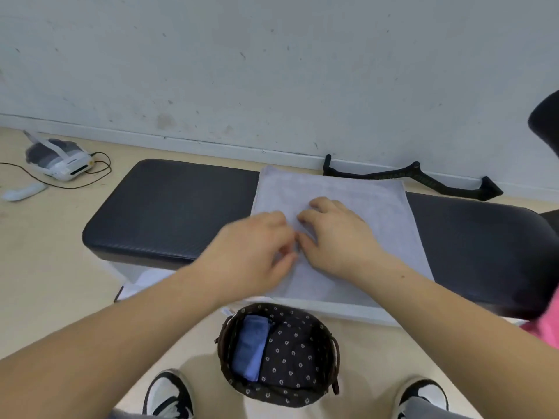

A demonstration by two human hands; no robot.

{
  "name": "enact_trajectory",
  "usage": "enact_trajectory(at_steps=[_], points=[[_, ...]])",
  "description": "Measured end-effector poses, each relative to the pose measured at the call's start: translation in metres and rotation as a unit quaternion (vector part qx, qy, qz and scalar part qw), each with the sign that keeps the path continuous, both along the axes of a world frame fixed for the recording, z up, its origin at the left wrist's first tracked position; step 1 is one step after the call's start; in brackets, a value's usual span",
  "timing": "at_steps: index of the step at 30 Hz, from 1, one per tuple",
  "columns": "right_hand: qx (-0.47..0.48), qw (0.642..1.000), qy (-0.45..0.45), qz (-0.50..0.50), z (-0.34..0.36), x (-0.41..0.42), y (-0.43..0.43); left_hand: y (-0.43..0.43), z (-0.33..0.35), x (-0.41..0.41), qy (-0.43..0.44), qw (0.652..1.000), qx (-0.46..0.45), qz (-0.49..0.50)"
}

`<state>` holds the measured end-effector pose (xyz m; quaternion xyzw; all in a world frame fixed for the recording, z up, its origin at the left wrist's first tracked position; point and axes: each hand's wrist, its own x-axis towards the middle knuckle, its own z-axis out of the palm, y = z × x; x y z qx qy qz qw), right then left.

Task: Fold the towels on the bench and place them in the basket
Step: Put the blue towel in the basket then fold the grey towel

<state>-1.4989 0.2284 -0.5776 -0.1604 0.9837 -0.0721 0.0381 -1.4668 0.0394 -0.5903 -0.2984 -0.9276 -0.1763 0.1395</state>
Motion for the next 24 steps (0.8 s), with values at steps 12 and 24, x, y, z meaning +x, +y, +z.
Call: enact_trajectory(at_steps=[12,24], points=[[0.078,0.991,-0.111,-0.014,0.018,0.068,0.033,0.030,-0.058,0.018,0.147,0.967,-0.187,-0.095],[0.154,0.988,0.007,-0.005,-0.020,0.089,0.021,0.033,-0.028,0.045,0.069,0.997,-0.020,-0.041]])
